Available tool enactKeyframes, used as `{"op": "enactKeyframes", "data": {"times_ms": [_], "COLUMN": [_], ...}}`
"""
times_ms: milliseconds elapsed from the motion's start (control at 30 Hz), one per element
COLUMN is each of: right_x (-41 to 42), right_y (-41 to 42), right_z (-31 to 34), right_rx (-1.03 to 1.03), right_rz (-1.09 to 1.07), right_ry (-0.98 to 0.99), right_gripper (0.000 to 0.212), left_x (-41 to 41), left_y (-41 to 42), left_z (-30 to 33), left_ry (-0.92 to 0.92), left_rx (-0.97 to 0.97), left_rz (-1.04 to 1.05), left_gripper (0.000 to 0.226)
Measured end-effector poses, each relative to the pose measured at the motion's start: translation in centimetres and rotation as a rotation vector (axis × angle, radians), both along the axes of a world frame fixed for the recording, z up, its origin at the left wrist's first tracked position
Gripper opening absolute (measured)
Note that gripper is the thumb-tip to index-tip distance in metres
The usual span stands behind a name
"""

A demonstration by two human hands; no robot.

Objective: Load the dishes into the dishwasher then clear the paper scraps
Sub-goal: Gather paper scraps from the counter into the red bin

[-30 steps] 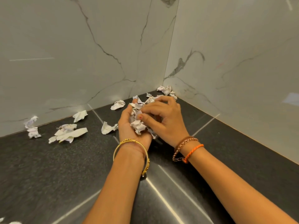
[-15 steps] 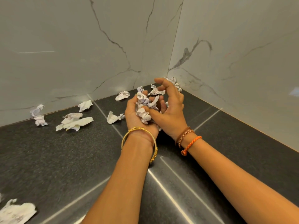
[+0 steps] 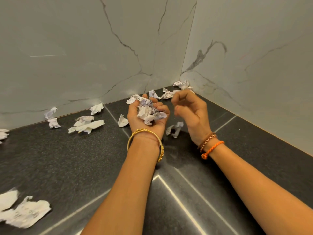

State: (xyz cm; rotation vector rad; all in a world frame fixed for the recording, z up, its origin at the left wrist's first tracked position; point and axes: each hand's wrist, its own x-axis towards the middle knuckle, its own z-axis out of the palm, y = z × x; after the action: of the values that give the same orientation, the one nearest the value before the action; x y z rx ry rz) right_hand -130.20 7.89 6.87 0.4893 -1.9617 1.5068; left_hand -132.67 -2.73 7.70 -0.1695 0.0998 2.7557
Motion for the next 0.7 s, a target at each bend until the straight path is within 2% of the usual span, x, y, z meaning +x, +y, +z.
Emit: {"op": "enactKeyframes", "data": {"times_ms": [33,100,233,300,367,500,633,700], "right_x": [0.3,0.6,0.7,0.9,1.0,1.0,1.2,1.7], "right_y": [0.5,1.6,2.7,3.1,3.3,3.5,3.7,4.4], "right_z": [-0.2,-0.4,0.4,0.9,1.2,0.6,1.1,1.9], "right_rx": [0.148,0.356,0.443,0.582,0.701,0.644,0.206,0.16], "right_rz": [-0.008,-0.059,0.024,0.101,0.116,0.023,-0.04,-0.041], "right_ry": [0.011,-0.015,-0.396,-0.484,-0.448,-0.4,-0.504,-0.551], "right_gripper": [0.002,0.013,0.033,0.027,0.018,0.014,0.019,0.015], "left_x": [-0.1,-0.2,-0.4,-0.4,-0.5,-0.5,-0.4,-0.4], "left_y": [-0.2,-0.4,-0.7,-0.7,-0.6,-0.5,-0.4,-0.3], "left_z": [0.0,0.0,0.2,0.3,0.2,0.1,0.1,0.2], "left_ry": [-0.015,-0.032,-0.036,-0.044,-0.061,-0.067,-0.048,-0.04], "left_rx": [0.016,0.04,-0.034,-0.059,-0.061,-0.08,-0.128,-0.148], "left_rz": [0.012,0.037,0.08,0.089,0.104,0.106,0.067,0.054], "left_gripper": [0.036,0.03,0.027,0.025,0.024,0.024,0.024,0.025]}}
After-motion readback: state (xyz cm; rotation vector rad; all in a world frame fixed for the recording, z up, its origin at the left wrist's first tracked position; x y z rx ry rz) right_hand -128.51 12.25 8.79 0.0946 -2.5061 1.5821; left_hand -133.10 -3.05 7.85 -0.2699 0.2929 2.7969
